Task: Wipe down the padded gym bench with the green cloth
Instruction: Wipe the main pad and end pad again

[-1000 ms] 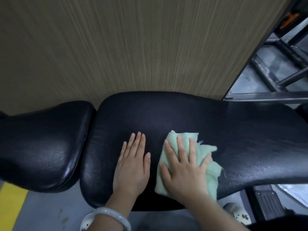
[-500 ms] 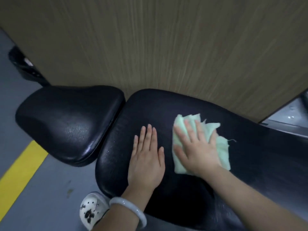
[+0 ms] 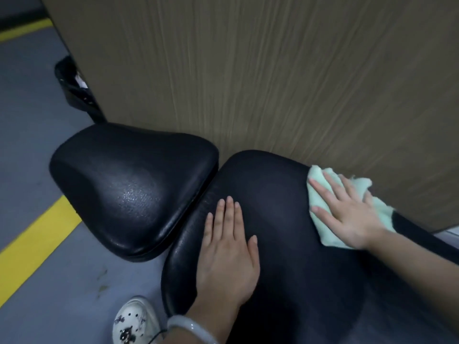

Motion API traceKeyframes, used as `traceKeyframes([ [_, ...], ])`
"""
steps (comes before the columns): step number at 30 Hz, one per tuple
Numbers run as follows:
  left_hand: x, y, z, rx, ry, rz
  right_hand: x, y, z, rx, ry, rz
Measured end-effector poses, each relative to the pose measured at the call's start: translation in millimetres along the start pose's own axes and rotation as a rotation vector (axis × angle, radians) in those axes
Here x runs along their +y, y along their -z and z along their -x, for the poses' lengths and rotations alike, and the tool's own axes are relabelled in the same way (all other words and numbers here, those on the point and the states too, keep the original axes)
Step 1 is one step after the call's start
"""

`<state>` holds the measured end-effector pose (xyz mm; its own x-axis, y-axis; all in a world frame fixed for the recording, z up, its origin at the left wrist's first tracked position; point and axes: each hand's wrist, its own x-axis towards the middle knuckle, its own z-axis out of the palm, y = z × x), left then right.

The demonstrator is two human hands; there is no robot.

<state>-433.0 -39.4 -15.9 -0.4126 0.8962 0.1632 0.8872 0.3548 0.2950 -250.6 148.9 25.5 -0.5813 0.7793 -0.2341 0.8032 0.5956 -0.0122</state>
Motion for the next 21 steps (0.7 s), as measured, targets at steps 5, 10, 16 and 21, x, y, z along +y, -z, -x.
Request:
traceKeyframes([
  [5,1.5,-1.6,-3.7,-0.009,0.012,0.008,-42.2,8.0,-30.1,-0.014,0.242,0.080],
  [10,0.8,-0.1,-4.6,-0.013,0.011,0.003,-55.0,-15.5,53.5,0.002,0.567,0.130],
  [16,1.5,-1.6,-3.7,0.014,0.024,0.038,14.7,-11.6,79.3,-0.003,0.690,0.207],
  [21,1.9,-2.7,-4.1,0.010,0.028,0.085,-14.5,3.6,-12.4,0.058,0.273,0.063],
])
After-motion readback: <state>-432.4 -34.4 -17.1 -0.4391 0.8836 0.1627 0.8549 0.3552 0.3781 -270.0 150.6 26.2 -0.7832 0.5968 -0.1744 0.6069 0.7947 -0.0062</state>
